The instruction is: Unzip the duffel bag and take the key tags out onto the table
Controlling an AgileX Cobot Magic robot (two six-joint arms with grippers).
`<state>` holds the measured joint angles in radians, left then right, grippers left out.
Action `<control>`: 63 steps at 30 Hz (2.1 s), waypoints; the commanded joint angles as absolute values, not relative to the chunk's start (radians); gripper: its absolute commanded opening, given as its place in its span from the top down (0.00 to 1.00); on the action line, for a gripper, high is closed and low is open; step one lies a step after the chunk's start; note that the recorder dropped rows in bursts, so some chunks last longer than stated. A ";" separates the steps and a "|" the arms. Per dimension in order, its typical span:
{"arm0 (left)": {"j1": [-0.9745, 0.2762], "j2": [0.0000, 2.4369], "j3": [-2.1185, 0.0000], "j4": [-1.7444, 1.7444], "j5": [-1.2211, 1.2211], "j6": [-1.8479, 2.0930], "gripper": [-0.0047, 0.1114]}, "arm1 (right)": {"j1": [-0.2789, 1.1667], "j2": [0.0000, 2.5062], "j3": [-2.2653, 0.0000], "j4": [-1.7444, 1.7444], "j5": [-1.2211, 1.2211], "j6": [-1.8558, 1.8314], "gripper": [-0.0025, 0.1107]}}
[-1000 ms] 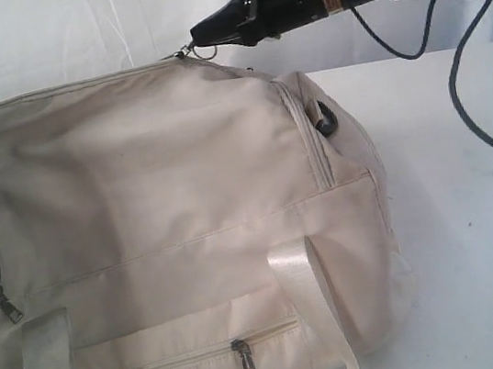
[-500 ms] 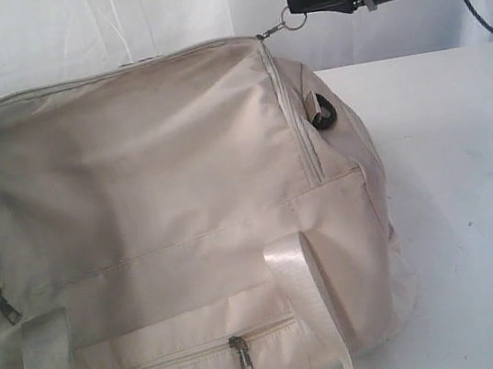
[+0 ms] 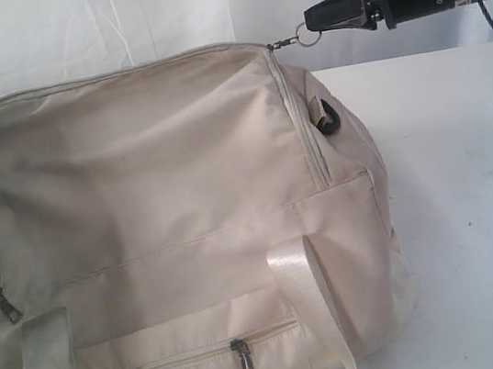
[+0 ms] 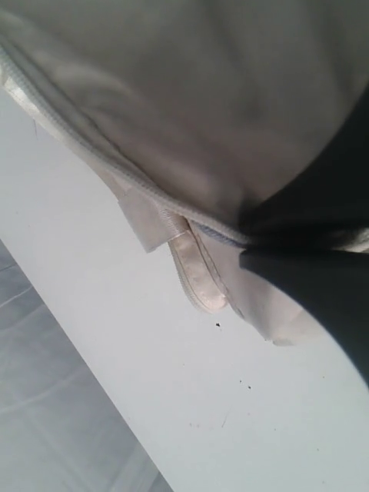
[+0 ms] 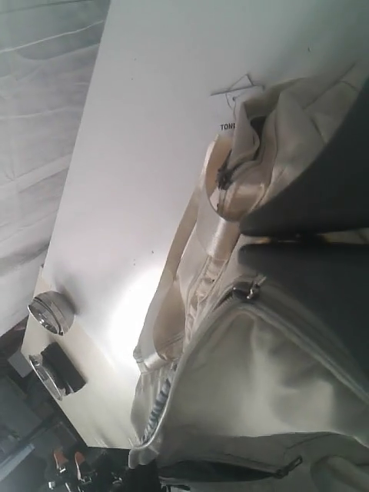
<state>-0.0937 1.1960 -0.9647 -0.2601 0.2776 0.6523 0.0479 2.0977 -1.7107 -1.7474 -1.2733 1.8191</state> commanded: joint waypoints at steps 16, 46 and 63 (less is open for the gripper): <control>-0.082 1.183 -0.966 -0.228 0.278 0.643 0.96 | 0.142 1.928 -1.379 -1.744 -1.221 1.741 0.98; -0.082 1.183 -0.966 -0.228 0.280 0.643 0.96 | 0.156 1.639 -1.085 -1.744 -1.221 1.705 0.98; -0.082 1.183 -0.966 -0.228 0.278 0.643 0.96 | 0.156 1.411 -0.807 -1.744 -1.221 1.698 0.98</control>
<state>-0.0858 1.1960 -0.9647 -0.2280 0.2776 0.6485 0.1557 1.4558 -0.8477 -1.7415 -1.1980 1.7122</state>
